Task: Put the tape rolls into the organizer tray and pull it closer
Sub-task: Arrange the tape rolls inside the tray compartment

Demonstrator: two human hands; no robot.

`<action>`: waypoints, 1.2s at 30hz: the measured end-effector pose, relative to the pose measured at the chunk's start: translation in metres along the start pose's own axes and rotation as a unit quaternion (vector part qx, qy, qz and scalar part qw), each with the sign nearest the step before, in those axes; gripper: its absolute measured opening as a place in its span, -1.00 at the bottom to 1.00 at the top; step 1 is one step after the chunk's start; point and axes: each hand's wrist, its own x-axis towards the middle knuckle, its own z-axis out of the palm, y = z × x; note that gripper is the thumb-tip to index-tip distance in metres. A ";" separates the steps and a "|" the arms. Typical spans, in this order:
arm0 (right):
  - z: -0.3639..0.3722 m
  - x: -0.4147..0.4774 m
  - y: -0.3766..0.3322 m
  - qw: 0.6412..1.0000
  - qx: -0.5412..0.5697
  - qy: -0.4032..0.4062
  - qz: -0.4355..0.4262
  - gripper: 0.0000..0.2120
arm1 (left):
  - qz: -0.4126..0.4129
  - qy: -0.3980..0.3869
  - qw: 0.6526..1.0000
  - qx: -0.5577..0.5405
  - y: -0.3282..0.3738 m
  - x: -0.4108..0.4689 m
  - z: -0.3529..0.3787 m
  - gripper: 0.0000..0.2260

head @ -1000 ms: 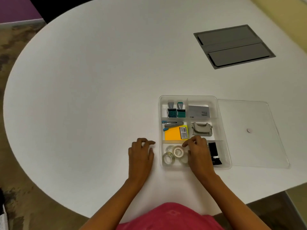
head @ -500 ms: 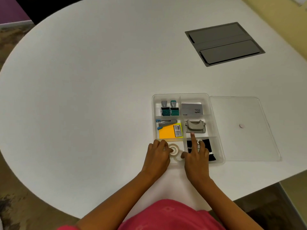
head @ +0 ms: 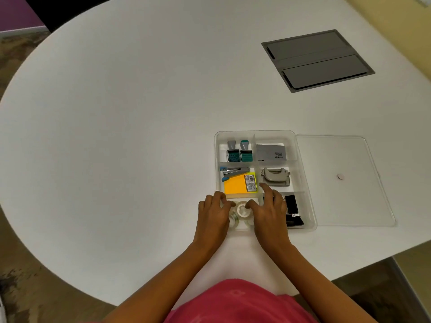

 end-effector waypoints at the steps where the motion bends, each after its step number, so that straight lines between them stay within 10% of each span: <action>1: 0.001 0.002 -0.001 1.000 0.002 -0.006 -0.005 -0.67 | -0.026 0.000 0.999 -0.019 -0.001 0.001 0.000 -0.71; 27: 0.000 -0.016 0.007 0.998 -0.067 -0.019 -0.001 -0.70 | -0.011 0.051 0.998 0.039 -0.010 -0.006 0.006 -0.68; 36: 0.002 -0.017 0.004 0.997 -0.076 -0.016 -0.010 -0.68 | -0.109 0.018 0.966 -0.234 -0.015 -0.011 0.008 -0.69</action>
